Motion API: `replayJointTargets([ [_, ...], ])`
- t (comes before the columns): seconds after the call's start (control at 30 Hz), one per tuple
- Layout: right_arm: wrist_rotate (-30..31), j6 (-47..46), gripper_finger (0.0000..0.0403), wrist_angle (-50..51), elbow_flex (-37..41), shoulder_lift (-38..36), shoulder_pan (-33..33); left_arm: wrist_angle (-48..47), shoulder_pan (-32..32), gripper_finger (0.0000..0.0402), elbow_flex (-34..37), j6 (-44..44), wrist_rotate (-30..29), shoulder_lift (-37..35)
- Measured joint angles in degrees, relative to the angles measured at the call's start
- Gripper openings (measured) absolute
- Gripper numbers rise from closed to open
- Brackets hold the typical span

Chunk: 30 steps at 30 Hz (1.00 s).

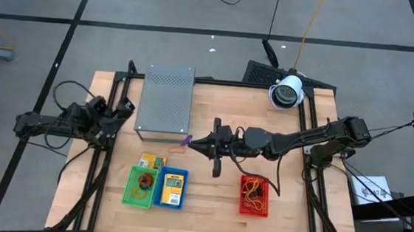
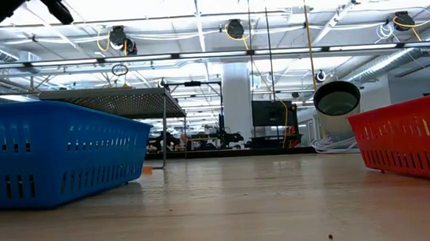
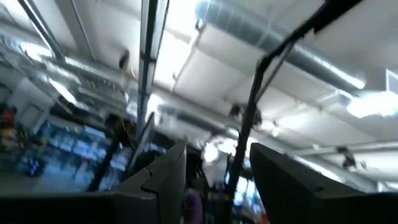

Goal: Pick & Place Office Desk Supplies
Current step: Put the purple spring rubberband into the green bin

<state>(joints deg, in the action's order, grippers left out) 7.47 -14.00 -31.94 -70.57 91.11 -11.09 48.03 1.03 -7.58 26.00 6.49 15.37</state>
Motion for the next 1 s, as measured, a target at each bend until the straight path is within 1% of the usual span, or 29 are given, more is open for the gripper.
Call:
replayJointTargets([
  [0.1, 0.00, 0.10, 0.0000, -0.01, 0.00, 0.00, 0.00, -4.65, -0.03, 0.0186, -3.22, 2.06, 4.28, 3.56],
  [0.13, 0.02, 0.07, 0.0000, -0.02, 0.00, 0.00, 0.00, -8.06, -0.03, 0.0186, -5.20, 2.66, 5.21, 5.20],
  [0.2, 0.01, -0.10, 0.0000, -0.02, 0.00, 0.00, 0.03, -18.75, -0.34, 0.0186, -10.40, 2.07, 6.24, 9.36],
  [0.3, 0.00, -0.15, 0.0000, 0.04, 0.00, 0.00, 0.18, -33.24, -1.39, 0.0186, -19.73, -2.05, 6.56, 18.36],
  [0.43, 0.00, -0.28, 0.0000, 0.02, 0.00, 0.00, 0.76, -43.51, -3.32, 0.0186, -30.59, -7.82, 9.06, 30.51],
  [0.53, 0.04, -0.30, 0.0000, 0.02, 0.00, 0.00, 0.96, -45.30, -4.62, 0.0186, -36.92, -11.11, 10.03, 37.57],
  [0.7, -0.02, -0.30, 0.0000, 0.03, 0.00, 0.00, 0.92, -46.89, -5.29, 0.0186, -44.09, -15.34, 9.98, 44.48],
  [0.8, -0.02, -0.30, 0.0000, -0.01, 0.00, 0.00, 0.90, -50.13, -5.21, 0.0186, -46.45, -16.67, 9.98, 46.09],
  [1.0, -0.18, -0.33, 0.0000, -1.73, 0.00, 0.00, 0.90, -50.95, -5.19, 0.0186, -46.77, -16.88, 9.36, 46.56],
])
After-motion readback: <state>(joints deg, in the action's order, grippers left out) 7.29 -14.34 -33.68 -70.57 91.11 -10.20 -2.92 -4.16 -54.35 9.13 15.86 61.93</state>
